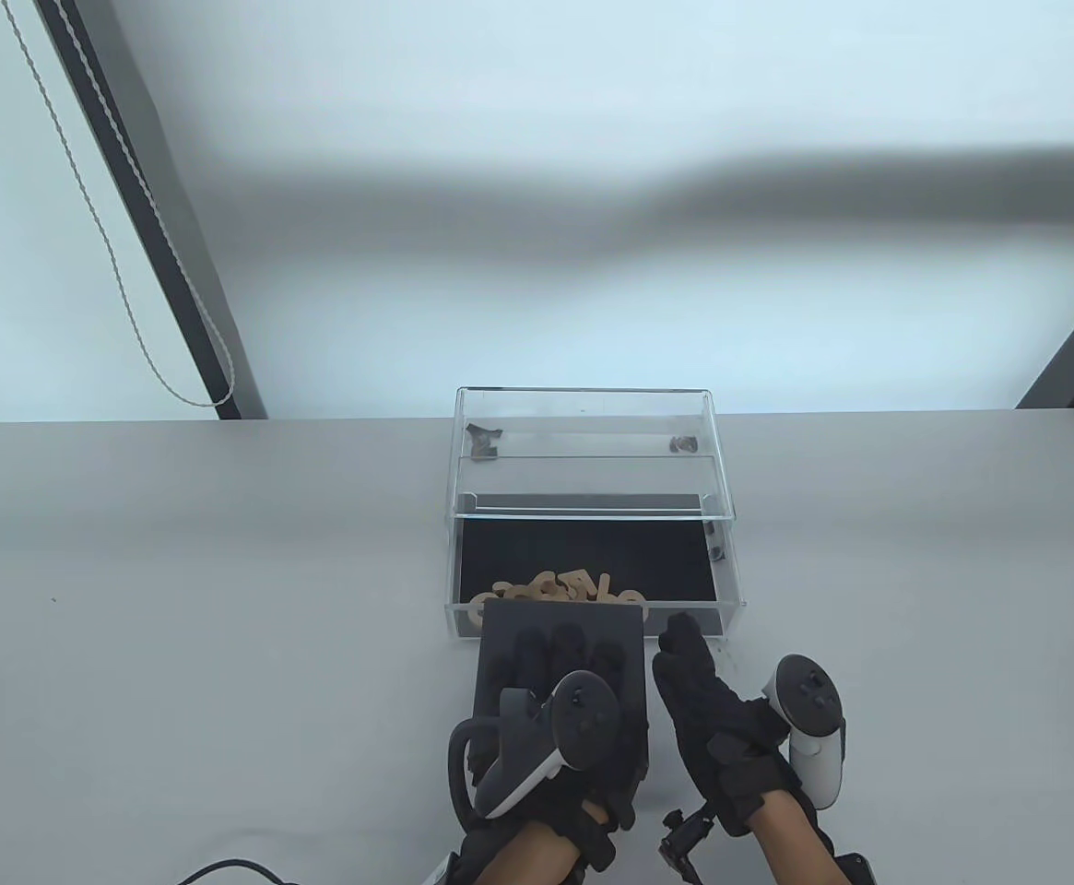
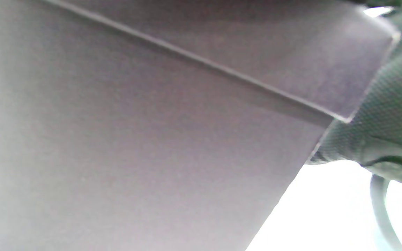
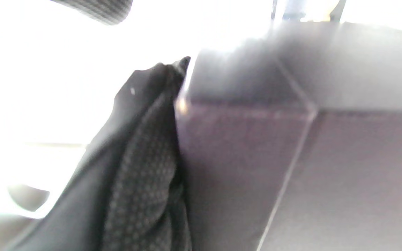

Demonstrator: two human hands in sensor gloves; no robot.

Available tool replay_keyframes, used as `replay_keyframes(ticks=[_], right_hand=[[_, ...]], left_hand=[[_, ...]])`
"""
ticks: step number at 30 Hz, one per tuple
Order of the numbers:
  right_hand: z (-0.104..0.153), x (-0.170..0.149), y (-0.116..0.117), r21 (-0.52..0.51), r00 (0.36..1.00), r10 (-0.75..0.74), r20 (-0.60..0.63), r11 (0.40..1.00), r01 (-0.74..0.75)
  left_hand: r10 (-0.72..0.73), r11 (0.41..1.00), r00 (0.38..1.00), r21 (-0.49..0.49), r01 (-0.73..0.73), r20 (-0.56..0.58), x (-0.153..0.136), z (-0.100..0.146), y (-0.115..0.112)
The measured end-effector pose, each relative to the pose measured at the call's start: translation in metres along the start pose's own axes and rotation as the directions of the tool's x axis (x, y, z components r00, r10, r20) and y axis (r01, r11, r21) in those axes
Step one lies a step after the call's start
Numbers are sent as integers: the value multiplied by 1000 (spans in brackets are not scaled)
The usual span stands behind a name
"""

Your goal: Pour number blocks into a drawer

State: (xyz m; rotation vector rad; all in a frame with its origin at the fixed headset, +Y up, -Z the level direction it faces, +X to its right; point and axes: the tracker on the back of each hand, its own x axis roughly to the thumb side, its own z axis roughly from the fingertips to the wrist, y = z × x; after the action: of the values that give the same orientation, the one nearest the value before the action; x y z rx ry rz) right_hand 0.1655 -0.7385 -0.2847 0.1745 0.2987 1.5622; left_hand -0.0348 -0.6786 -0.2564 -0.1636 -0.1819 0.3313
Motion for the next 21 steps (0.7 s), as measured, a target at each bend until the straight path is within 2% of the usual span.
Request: replay_keyframes(ticks=[9,21], right_hand=[[0,-1,2,13,1000,-1,-8,1000,1],[0,-4,6,32,1000,8,-24,999,-8]], left_hand=[[-5,999,998,54,8,-56,-42,16,12],[35,992,987,124,-15,-157,-117,33,35]])
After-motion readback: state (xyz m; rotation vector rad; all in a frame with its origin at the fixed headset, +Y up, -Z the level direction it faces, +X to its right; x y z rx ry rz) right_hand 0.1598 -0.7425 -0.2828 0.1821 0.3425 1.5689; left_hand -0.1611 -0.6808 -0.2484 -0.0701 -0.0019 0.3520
